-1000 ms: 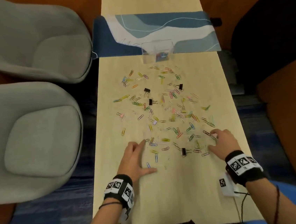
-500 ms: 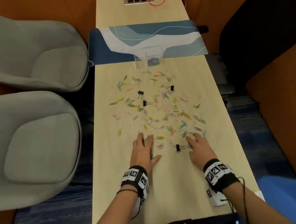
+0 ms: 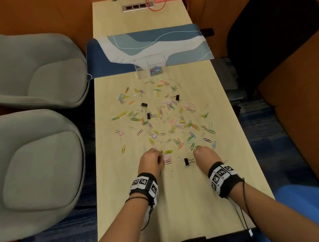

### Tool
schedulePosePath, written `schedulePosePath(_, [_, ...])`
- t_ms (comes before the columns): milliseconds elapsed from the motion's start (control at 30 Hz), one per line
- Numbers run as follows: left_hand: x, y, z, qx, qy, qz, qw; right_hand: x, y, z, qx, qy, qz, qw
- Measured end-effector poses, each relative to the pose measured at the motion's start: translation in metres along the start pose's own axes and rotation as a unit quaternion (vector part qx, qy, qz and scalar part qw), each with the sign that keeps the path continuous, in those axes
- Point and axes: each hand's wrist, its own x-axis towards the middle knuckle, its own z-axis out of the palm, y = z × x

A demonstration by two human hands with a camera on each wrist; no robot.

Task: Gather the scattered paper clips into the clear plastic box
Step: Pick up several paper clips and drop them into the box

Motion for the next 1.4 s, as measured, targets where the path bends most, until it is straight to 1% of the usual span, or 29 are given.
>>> schedulePosePath(100, [0.007,0.001,-0.006,-0.015,-0.020,-0.031,0.999,0.006,0.004,-0.010,0.067,-0.004,0.047,0.997])
schedulePosePath(167, [0.008,0.000,-0.010,-0.053,-0.015,-0.060,0.997,0.009,0.015,-0.012,0.159,0.010,0.098,0.982])
schedulePosePath(233, [0.008,-0.004,-0.013,-0.097,-0.009,-0.083,0.992,0.008,0.028,-0.011,0.277,0.029,0.156,0.948])
schedulePosePath(267, [0.007,-0.006,-0.014,-0.120,-0.007,-0.089,0.989,0.007,0.035,-0.009,0.340,0.038,0.181,0.922])
schedulePosePath(300, [0.007,-0.007,-0.015,-0.145,-0.003,-0.092,0.985,0.005,0.041,-0.008,0.412,0.041,0.207,0.886])
schedulePosePath(333, [0.007,-0.007,-0.018,-0.170,0.003,-0.095,0.981,0.003,0.045,-0.007,0.495,0.039,0.227,0.838])
schedulePosePath(367, [0.008,-0.006,-0.023,-0.193,0.007,-0.096,0.976,0.002,0.049,-0.009,0.573,0.034,0.240,0.783])
schedulePosePath(433, [0.014,-0.001,-0.034,-0.226,0.009,-0.094,0.969,0.003,0.052,-0.019,0.706,0.023,0.240,0.667])
schedulePosePath(467, [0.019,0.002,-0.041,-0.240,0.011,-0.090,0.966,0.006,0.053,-0.027,0.749,0.021,0.230,0.621])
schedulePosePath(533, [0.035,0.010,-0.055,-0.279,0.029,-0.083,0.956,0.014,0.055,-0.047,0.801,0.025,0.206,0.561])
schedulePosePath(600, [0.055,0.019,-0.073,-0.322,0.060,-0.082,0.941,0.026,0.057,-0.068,0.832,0.033,0.182,0.523])
schedulePosePath(667, [0.078,0.028,-0.093,-0.360,0.097,-0.083,0.924,0.040,0.058,-0.092,0.844,0.042,0.160,0.509])
schedulePosePath(733, [0.102,0.034,-0.113,-0.386,0.142,-0.077,0.909,0.059,0.059,-0.118,0.851,0.059,0.141,0.502])
schedulePosePath(800, [0.130,0.037,-0.129,-0.404,0.184,-0.067,0.894,0.081,0.059,-0.144,0.853,0.083,0.108,0.503])
schedulePosePath(867, [0.160,0.037,-0.142,-0.416,0.211,-0.059,0.883,0.105,0.059,-0.166,0.852,0.102,0.072,0.509])
schedulePosePath(1000, [0.222,0.037,-0.163,-0.408,0.235,-0.023,0.882,0.153,0.058,-0.201,0.845,0.143,0.013,0.514])
schedulePosePath(1100, [0.268,0.039,-0.165,-0.402,0.249,-0.006,0.881,0.189,0.059,-0.216,0.828,0.173,-0.014,0.533])
schedulePosePath(1200, [0.307,0.042,-0.155,-0.388,0.247,0.004,0.888,0.220,0.061,-0.228,0.820,0.189,-0.017,0.540])
schedulePosePath(1367, [0.361,0.053,-0.130,-0.385,0.216,-0.005,0.897,0.268,0.073,-0.232,0.822,0.186,0.007,0.538])
schedulePosePath(1400, [0.369,0.052,-0.126,-0.377,0.208,-0.005,0.903,0.276,0.076,-0.231,0.822,0.187,0.012,0.538])
